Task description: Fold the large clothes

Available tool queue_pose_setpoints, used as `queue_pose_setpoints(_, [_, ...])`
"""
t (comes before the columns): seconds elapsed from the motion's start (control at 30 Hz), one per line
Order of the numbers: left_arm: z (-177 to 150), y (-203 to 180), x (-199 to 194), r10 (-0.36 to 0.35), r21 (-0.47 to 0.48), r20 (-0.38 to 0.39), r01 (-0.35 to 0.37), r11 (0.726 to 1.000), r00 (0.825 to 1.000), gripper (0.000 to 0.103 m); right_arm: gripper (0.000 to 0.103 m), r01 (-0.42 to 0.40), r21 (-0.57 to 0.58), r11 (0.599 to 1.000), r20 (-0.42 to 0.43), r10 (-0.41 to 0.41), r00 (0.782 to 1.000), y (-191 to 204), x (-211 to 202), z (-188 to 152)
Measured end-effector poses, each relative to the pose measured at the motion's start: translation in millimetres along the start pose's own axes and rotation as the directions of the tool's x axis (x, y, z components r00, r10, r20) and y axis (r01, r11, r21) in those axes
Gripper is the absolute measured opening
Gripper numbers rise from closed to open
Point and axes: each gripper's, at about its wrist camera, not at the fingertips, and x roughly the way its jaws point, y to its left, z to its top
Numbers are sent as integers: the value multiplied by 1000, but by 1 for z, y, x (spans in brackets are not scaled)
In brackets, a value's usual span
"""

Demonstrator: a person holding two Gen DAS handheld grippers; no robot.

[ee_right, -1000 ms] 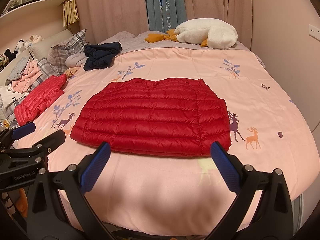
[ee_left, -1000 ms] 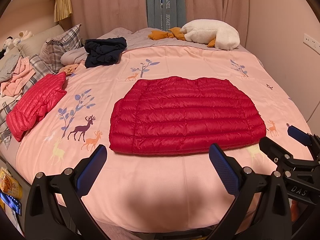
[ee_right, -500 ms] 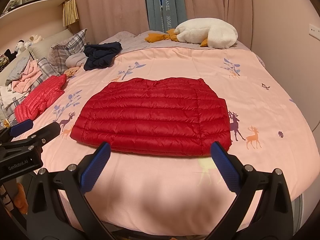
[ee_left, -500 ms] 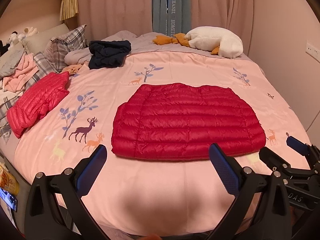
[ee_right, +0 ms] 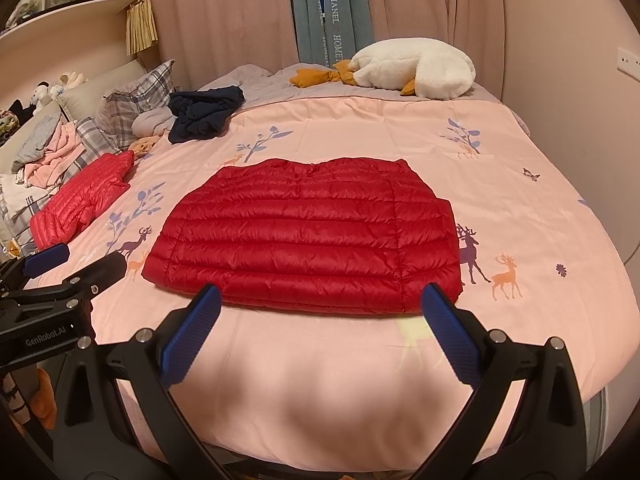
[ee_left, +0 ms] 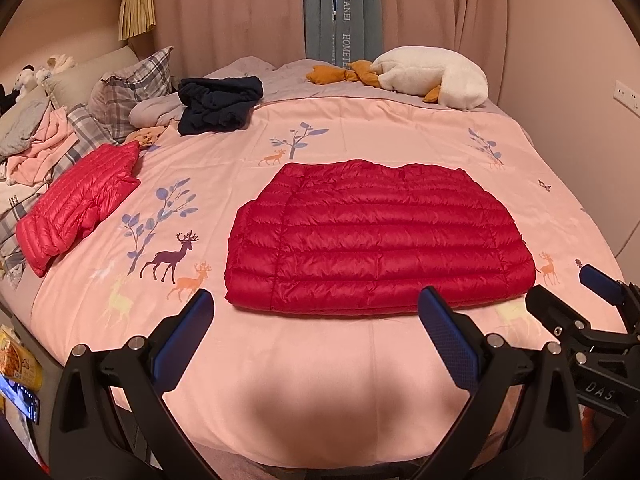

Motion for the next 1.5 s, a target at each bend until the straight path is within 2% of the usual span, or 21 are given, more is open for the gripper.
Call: queue_pose_setpoints(1.5, [2,-1,-2,6,6,2,-6,1000,1000,102,101,1,-1,1000,2,-1,1000,2,-2,1])
